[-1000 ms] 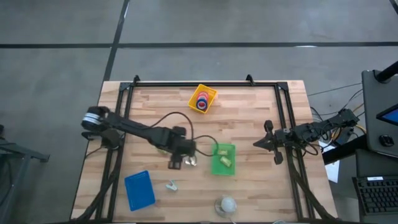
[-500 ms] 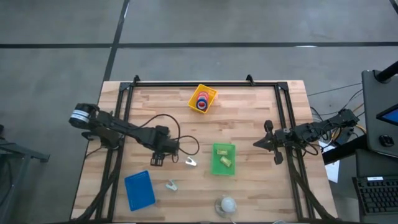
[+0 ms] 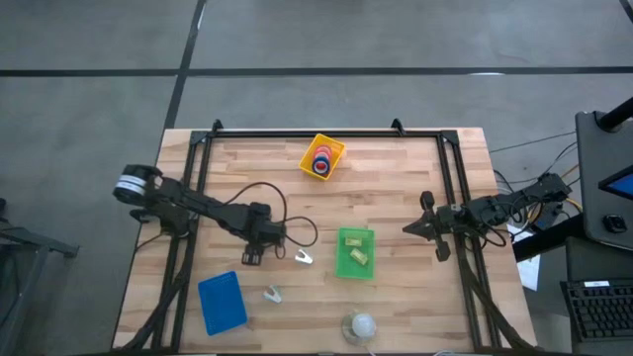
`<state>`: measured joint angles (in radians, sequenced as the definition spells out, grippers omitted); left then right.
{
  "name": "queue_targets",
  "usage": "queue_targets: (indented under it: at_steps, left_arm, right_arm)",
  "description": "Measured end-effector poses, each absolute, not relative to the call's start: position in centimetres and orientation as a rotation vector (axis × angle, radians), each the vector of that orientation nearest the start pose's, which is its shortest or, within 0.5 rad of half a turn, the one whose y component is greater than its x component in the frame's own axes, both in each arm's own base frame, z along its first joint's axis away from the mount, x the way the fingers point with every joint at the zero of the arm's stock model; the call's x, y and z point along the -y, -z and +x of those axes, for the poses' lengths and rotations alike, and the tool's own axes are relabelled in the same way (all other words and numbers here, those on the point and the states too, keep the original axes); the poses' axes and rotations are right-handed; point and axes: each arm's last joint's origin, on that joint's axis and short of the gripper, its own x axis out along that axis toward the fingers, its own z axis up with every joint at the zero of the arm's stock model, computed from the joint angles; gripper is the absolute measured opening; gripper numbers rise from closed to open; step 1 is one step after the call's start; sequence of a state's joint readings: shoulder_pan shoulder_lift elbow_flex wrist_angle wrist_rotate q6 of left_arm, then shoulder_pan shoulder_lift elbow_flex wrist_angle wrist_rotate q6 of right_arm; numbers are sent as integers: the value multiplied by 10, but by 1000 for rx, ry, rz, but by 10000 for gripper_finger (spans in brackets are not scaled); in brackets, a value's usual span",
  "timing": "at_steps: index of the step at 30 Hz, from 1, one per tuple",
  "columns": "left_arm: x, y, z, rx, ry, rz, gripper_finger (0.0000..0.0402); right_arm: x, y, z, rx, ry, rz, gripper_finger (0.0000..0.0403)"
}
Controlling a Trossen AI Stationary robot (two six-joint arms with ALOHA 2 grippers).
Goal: Pick and place Stapler, Stapler remover, tape
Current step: Put the green staple box into the green bin
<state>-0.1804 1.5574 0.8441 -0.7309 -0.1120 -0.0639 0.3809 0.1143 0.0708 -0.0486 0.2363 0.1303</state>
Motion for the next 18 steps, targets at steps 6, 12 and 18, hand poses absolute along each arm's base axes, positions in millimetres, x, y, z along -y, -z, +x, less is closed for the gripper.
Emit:
queue_targets:
  at_steps: [6,12,18]
  left_arm:
    - [43,-150,254,-1441,38,138,218]
    - [43,-150,252,-1456,38,125,176]
    - [44,-150,252,-1455,42,121,128]
  right_arm:
    - [-31,-174,96,-97,-138,102,8]
    - [-31,-174,96,-97,-138,102,8]
    - [-31,-174,96,-97,-138,102,8]
